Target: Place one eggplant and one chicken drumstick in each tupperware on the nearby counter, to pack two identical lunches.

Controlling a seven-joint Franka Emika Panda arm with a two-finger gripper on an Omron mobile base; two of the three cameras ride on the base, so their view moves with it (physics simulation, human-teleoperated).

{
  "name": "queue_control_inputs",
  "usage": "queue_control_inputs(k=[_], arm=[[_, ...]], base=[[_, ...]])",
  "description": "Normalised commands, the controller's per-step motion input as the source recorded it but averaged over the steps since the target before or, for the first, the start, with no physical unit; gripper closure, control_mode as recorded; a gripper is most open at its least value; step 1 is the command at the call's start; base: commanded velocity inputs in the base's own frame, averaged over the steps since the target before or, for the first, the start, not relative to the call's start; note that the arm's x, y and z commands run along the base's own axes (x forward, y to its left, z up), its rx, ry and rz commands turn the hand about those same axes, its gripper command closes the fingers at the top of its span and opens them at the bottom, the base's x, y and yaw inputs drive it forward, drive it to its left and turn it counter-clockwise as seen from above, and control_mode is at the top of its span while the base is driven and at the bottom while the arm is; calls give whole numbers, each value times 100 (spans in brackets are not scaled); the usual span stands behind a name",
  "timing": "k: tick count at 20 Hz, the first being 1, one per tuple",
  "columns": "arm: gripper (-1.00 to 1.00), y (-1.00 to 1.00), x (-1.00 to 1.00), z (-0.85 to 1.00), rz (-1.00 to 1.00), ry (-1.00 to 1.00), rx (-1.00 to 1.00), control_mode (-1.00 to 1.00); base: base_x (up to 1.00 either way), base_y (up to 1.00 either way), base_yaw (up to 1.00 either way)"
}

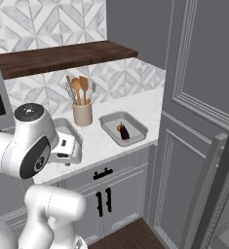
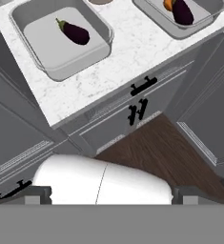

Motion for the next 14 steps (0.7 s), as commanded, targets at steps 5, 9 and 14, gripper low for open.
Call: queue_control_inputs(k=[5, 9, 14], arm=[[-100, 0, 0, 0, 0, 0, 0, -100], [-100, 0, 0, 0, 0, 0, 0, 100], [-100, 0, 0, 0, 0, 0, 0, 100]], base=[[0, 0, 0], [-65, 0, -4], [-100, 0, -12]])
